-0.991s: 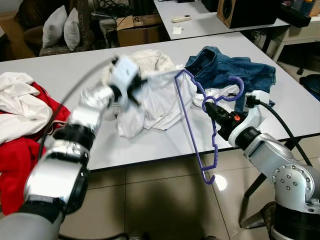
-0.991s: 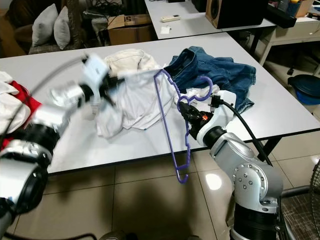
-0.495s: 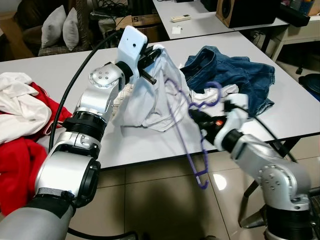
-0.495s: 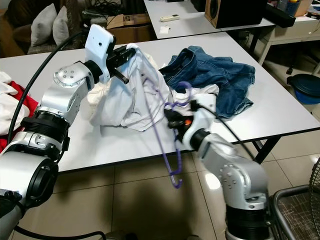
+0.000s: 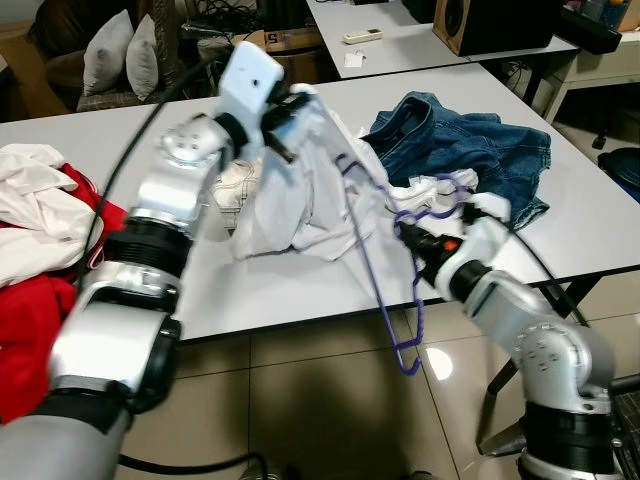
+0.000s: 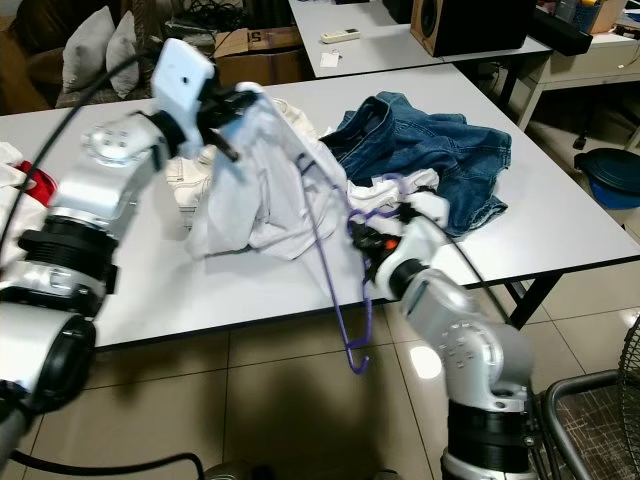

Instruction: Hang hanger

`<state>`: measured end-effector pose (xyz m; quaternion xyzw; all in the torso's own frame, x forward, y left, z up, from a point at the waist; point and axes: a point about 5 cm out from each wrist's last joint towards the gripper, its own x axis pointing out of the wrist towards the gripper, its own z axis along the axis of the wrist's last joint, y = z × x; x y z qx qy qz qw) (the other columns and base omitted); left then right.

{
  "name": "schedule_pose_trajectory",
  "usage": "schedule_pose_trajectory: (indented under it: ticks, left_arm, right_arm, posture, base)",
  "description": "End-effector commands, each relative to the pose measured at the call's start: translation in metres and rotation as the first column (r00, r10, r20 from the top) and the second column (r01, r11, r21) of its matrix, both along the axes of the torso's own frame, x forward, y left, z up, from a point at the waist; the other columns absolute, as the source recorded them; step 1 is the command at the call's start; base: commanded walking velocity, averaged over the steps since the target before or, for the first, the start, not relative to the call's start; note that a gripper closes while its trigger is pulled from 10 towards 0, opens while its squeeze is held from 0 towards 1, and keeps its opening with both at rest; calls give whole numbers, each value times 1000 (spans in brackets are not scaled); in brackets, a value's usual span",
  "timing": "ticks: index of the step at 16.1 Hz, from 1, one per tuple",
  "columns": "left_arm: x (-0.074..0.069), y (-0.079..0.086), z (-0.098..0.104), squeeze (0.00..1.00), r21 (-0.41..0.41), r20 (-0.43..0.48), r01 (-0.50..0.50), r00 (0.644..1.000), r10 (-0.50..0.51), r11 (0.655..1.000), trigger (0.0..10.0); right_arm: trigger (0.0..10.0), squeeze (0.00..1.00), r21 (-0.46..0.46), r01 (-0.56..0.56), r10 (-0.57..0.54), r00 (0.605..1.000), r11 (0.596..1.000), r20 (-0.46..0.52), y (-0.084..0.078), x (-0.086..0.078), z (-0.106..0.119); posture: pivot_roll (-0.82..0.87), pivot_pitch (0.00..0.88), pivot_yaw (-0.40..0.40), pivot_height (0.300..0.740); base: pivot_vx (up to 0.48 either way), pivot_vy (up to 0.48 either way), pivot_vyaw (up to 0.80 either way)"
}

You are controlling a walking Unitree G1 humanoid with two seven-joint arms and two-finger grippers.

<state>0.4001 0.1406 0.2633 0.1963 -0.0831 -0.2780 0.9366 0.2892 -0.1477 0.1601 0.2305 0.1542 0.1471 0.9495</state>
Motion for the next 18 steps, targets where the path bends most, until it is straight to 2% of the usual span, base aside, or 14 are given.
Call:
schedule_pose_trajectory:
  ticks: [1, 2, 4, 5, 6, 7, 9, 10, 12, 14, 15, 16, 17, 18]
  left_arm:
    - [-1, 7, 13, 0, 8, 52, -28, 998, 28, 1000, 0]
    - [0, 12, 21, 0, -4, 79, -49, 996, 49, 999, 0]
    - [-1, 15, 39, 0, -41, 158, -44, 986, 50, 998, 0]
    - [-2, 14, 45, 0, -51, 189, -44, 980, 53, 998, 0]
    - [-2, 15, 55, 0, -76, 232, -57, 970, 74, 995, 0]
    - [-3, 17, 66, 0, -125, 267, -67, 959, 99, 990, 0]
    - [-2, 15, 61, 0, -100, 237, -56, 968, 78, 993, 0]
    - [-1, 14, 49, 0, -54, 190, -52, 980, 62, 997, 0]
    - [-2, 11, 28, 0, 18, 129, -23, 991, 20, 1000, 157]
    - [-5, 1, 22, 0, 21, 118, 32, 992, -35, 999, 1176]
    - [-6, 0, 23, 0, 21, 119, 35, 992, -37, 999, 1176]
    - [-6, -8, 22, 0, 22, 113, 53, 992, -56, 998, 2902]
    - [-6, -15, 19, 0, 24, 107, 63, 992, -65, 998, 2863]
    - [-6, -18, 19, 0, 23, 107, 64, 992, -67, 998, 2000]
  right_arm:
    - [10000, 0, 19, 7, -8, 1000, 1000, 29, 0, 1, 11]
    - [10000, 0, 30, 17, -18, 999, 999, 29, -2, 3, 13]
    - [10000, 0, 33, 68, -68, 998, 997, 1, -11, 19, 12]
    - [10000, 0, -6, 108, -108, 993, 994, 51, -15, 30, 21]
    - [10000, 0, 27, 138, -140, 976, 990, 164, -15, 39, 46]
    - [10000, 0, 153, 120, -155, 957, 981, 245, -14, 43, 72]
    - [10000, 0, 119, 125, -146, 970, 985, 195, -14, 44, 61]
    - [10000, 0, 55, 116, -122, 984, 992, 128, -12, 44, 42]
    - [10000, 0, 86, 91, -99, 991, 992, 95, -5, 42, 32]
    - [10000, 0, 166, 72, -87, 993, 983, 84, 1, 43, 34]
    - [10000, 0, 173, 67, -83, 993, 983, 84, 2, 43, 34]
    - [10000, 0, 182, 20, -37, 995, 983, 93, 8, 42, 35]
    - [10000, 0, 166, -32, 15, 995, 986, 101, 14, 39, 34]
    - [10000, 0, 154, -42, 27, 995, 987, 99, 17, 38, 32]
  posture:
    - [-47, 0, 90, 740]
    - [-50, 0, 88, 740]
    - [-62, 0, 94, 740]
    - [-59, 0, 92, 740]
    - [-59, 0, 90, 740]
    - [-58, 0, 88, 740]
    - [-54, 0, 83, 740]
    - [-50, 0, 82, 740]
    - [-45, 0, 79, 740]
    - [-39, 0, 78, 740]
    - [-39, 0, 78, 740]
    - [-36, 0, 76, 740]
    - [-34, 0, 77, 740]
    - [-36, 0, 79, 740]
  base:
    - [0, 0, 0]
    - [0, 0, 0]
    - [0, 0, 0]
    - [0, 0, 0]
    - [0, 0, 0]
    - [0, 0, 0]
    - [0, 0, 0]
    - [0, 0, 0]
    - [0, 0, 0]
    - [0, 0, 0]
    - [0, 0, 0]
    - [0, 0, 0]
    - [0, 0, 0]
    - [0, 0, 0]
